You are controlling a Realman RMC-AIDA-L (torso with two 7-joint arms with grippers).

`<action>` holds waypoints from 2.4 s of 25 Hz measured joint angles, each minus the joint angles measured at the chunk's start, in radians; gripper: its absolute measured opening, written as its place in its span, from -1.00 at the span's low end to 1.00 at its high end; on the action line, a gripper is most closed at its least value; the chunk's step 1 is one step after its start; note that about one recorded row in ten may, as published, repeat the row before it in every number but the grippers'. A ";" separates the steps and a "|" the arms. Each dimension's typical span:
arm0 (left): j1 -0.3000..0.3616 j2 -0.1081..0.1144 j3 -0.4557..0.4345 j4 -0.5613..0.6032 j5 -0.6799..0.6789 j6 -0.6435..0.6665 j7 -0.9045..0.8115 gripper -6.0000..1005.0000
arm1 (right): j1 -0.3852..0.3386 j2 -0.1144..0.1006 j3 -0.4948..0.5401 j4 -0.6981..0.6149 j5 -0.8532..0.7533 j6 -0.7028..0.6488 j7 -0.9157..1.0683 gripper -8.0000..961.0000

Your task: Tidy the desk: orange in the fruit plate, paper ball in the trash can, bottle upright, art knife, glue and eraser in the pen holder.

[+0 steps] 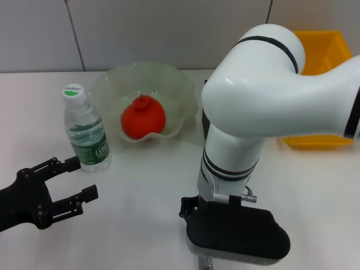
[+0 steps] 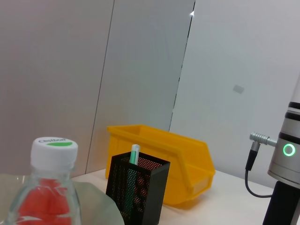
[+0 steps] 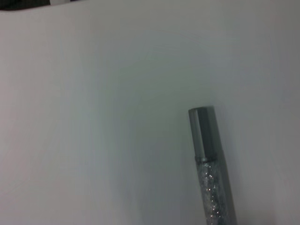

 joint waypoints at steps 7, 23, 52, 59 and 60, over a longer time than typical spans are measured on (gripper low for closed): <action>0.000 0.000 0.000 0.000 -0.001 0.002 0.000 0.60 | 0.006 0.000 -0.011 0.013 0.008 0.017 0.000 -0.52; 0.000 0.000 -0.008 -0.002 -0.003 0.006 -0.002 0.60 | 0.010 0.000 -0.020 0.018 0.015 0.019 -0.002 -0.66; -0.030 0.016 -0.014 0.010 -0.066 0.018 -0.100 0.60 | -0.488 -0.010 0.709 -0.558 -0.040 -0.225 0.169 -0.69; -0.043 0.015 -0.008 0.010 -0.065 0.028 -0.096 0.60 | -0.609 -0.009 0.889 -0.623 0.131 -0.218 0.188 -0.69; -0.045 0.014 -0.008 0.010 -0.065 0.028 -0.095 0.60 | -0.621 -0.009 0.928 -0.621 0.167 -0.218 0.188 -0.69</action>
